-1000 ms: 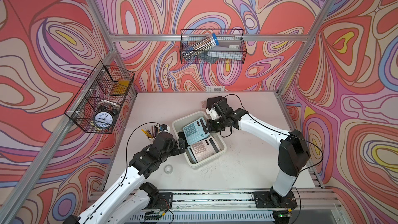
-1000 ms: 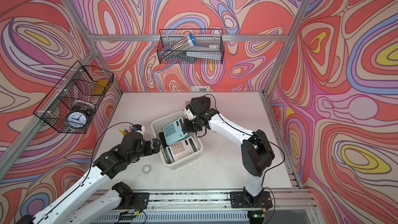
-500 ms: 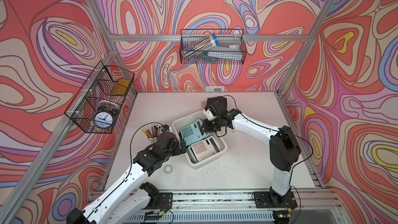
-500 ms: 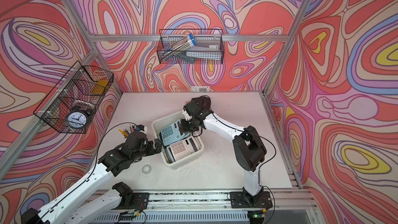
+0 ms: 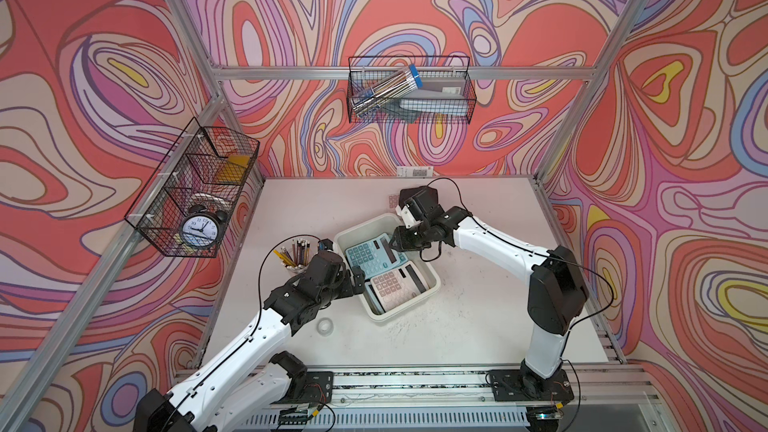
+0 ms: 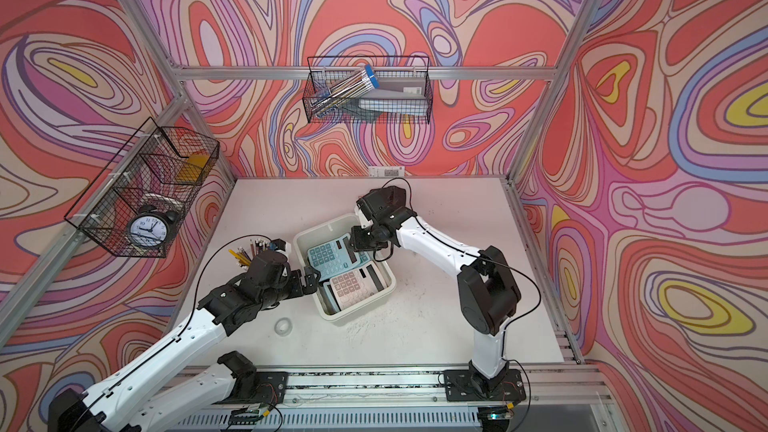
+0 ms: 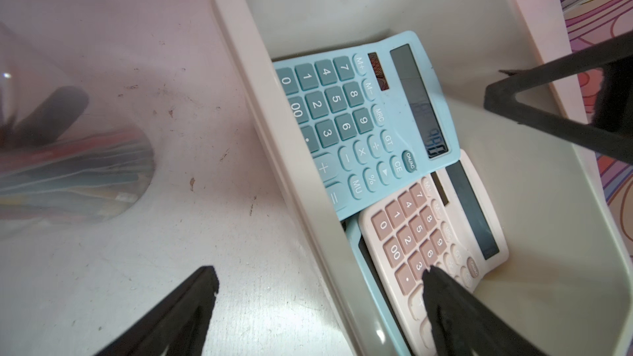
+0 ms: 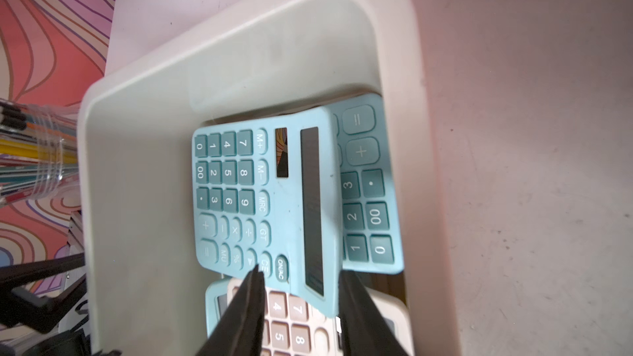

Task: Put the calculator in the storage box
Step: Move the storage box to the center of the board.

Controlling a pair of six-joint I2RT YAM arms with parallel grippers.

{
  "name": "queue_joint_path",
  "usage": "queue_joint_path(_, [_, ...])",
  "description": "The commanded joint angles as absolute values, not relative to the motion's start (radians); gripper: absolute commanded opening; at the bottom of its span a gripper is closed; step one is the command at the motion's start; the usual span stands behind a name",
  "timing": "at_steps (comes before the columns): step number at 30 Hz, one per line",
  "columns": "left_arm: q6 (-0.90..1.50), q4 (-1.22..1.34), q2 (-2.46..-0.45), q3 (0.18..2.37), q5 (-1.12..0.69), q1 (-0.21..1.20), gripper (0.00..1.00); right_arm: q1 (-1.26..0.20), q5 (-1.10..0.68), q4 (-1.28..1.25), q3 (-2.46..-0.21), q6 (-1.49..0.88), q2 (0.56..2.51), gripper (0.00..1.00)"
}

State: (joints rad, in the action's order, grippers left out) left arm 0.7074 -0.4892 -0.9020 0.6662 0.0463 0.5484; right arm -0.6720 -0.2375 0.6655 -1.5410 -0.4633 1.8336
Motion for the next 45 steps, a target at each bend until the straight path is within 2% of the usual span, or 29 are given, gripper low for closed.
queue_joint_path(1, [0.709,-0.466,-0.923,0.685,0.021,0.542,0.99,-0.667,-0.195,0.694,-1.543,-0.438,1.744,0.41])
queue_joint_path(11, [0.674,-0.501,-0.947,0.713,0.035,0.506,0.99,-0.614,-0.178,0.686,-1.468,-0.418,1.674,0.51])
queue_joint_path(19, [0.666,-0.479,-1.030,0.751,-0.055,0.483,0.99,-0.601,-0.240,0.661,-1.421,-0.389,1.733,0.49])
queue_joint_path(23, [0.673,-0.437,-1.062,0.755,-0.118,0.482,0.95,-0.619,-0.240,0.674,-1.404,-0.369,1.737,0.43])
queue_joint_path(30, [0.697,-0.351,-1.131,0.753,-0.227,0.482,0.84,-0.642,-0.168,0.712,-1.360,-0.373,1.681,0.25])
queue_joint_path(35, [0.708,-0.313,-1.159,0.762,-0.255,0.484,0.80,-0.643,-0.163,0.700,-1.278,-0.401,1.595,0.20])
queue_joint_path(40, [0.704,-0.303,-1.183,0.780,-0.257,0.484,0.77,-0.643,-0.184,0.666,-1.200,-0.429,1.523,0.20])
queue_joint_path(45, [0.708,-0.288,-1.223,0.811,-0.277,0.497,0.75,-0.637,-0.022,0.718,-1.184,-0.447,1.490,0.10])
